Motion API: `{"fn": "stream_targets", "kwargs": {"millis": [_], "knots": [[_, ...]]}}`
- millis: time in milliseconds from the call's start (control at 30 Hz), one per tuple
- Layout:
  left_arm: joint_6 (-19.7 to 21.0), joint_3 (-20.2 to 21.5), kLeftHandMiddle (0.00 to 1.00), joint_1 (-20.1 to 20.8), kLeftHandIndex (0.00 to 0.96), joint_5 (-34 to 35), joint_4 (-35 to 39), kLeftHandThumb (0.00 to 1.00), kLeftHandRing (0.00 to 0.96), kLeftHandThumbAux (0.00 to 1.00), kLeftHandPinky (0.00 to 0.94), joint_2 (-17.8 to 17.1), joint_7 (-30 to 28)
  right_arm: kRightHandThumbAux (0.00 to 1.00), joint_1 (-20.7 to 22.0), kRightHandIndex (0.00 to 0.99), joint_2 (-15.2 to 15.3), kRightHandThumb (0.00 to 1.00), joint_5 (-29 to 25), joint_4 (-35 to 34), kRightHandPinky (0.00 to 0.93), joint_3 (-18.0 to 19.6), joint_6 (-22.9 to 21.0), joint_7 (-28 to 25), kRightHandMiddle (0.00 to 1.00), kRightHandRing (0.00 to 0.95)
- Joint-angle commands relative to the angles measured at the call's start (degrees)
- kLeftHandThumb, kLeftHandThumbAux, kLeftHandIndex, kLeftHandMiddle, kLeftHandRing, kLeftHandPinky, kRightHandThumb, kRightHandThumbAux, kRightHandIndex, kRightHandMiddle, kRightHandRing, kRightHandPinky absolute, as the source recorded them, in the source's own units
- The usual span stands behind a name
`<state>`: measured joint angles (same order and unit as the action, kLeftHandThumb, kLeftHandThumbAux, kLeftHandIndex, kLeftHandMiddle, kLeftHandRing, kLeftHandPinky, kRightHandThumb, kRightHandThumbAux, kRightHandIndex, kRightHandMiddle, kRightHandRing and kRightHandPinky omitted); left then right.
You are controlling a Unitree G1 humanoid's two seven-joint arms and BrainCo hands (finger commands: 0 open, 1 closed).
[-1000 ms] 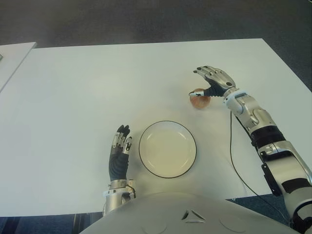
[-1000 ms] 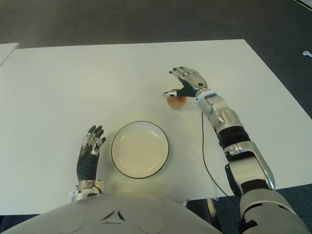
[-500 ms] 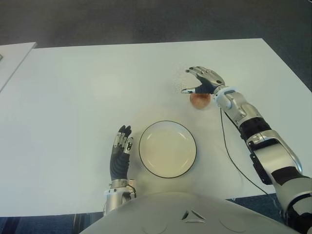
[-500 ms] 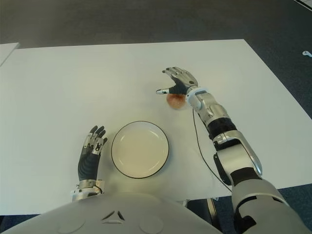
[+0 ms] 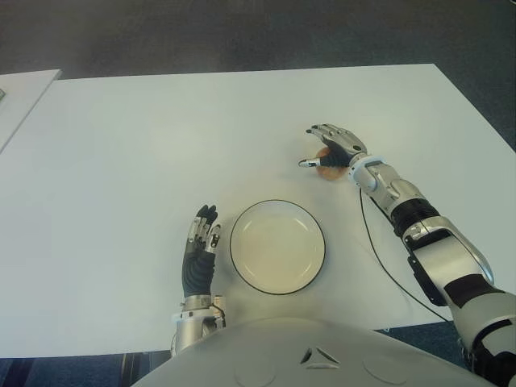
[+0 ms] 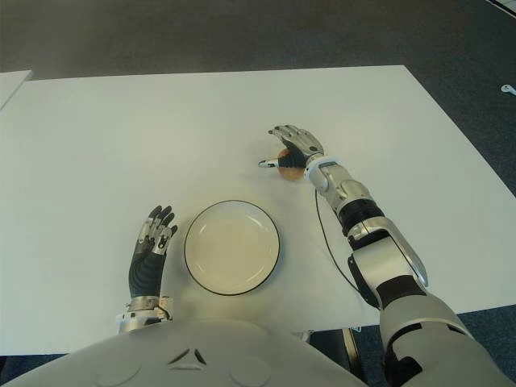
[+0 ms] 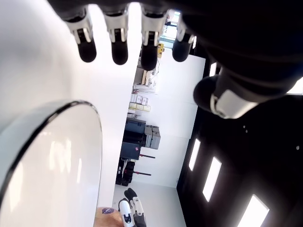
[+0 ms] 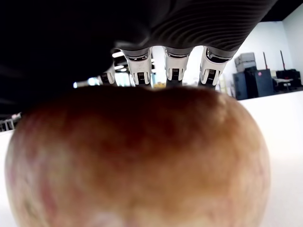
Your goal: Put the apples into the plate.
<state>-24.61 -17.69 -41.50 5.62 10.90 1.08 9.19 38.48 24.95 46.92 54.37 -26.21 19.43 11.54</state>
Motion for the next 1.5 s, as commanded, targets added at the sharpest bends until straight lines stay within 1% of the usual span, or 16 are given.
{"fn": "stream_targets", "kwargs": {"millis": [33,167,333,567,767,900,1100,1367,1433,1500], "knots": [[-1.2,-2.6,0.101,2.0,0.096,-1.0,-2.7,0.151,0.077,0.515,0.071,4.9,0.2,0.25,-0.7,0.0,0.0,0.188,-0.5,2.4,0.0,-1.1,1.0,1.4,0.0,0.0],[-2.9,-3.1,0.089,2.2,0.083,-2.0,-2.9,0.139,0.067,0.524,0.073,4.9,0.2,0.247,-0.1,0.0,-0.3,0.182,-0.8,4.7,0.0,-1.4,1.3,1.9,0.0,0.0],[-4.6,-3.6,0.095,2.3,0.084,-0.9,-3.2,0.153,0.075,0.527,0.082,5.3,0.1,0.251,-0.6,0.0,-0.3,0.168,-1.7,5.7,0.0,-1.5,1.4,2.2,0.0,0.0],[-2.3,-3.5,0.093,2.1,0.084,-0.5,-1.8,0.147,0.072,0.5,0.082,5.1,0.6,0.254,-1.0,0.0,-0.1,0.15,-1.5,8.8,0.0,-2.7,1.4,3.8,0.0,0.0],[-2.2,-3.5,0.108,1.9,0.091,-0.1,-1.1,0.162,0.083,0.487,0.087,5.5,0.9,0.264,-1.1,0.0,0.2,0.148,-2.1,10.3,0.0,-3.2,1.6,4.0,0.0,0.0],[-2.1,-3.3,0.112,2.5,0.097,0.9,-2.0,0.188,0.084,0.497,0.085,5.6,0.5,0.284,-2.0,0.0,1.6,0.156,-3.2,10.3,0.0,-2.6,2.1,3.2,0.0,0.0],[-2.7,-3.8,0.116,2.3,0.098,1.6,-1.7,0.205,0.09,0.491,0.098,5.9,0.6,0.297,-2.2,0.0,2.1,0.16,-4.5,11.5,0.0,-2.6,2.1,2.8,0.0,0.0],[-2.9,-3.4,0.115,2.8,0.098,0.4,-2.2,0.189,0.095,0.491,0.111,5.2,0.6,0.312,-2.5,0.0,1.6,0.149,-7.6,14.0,0.0,-1.0,1.6,2.3,0.0,0.0],[-2.9,-3.3,0.112,2.8,0.098,0.0,-2.1,0.182,0.091,0.484,0.101,5.2,0.8,0.321,-2.6,0.0,1.5,0.143,-8.6,14.6,0.0,-0.4,1.6,2.5,0.0,0.0],[-1.9,-3.2,0.107,2.8,0.095,-1.7,-1.6,0.173,0.085,0.484,0.09,4.6,1.3,0.332,-2.8,0.0,1.1,0.139,-10.0,15.2,0.0,0.8,0.2,3.0,0.0,0.0]]}}
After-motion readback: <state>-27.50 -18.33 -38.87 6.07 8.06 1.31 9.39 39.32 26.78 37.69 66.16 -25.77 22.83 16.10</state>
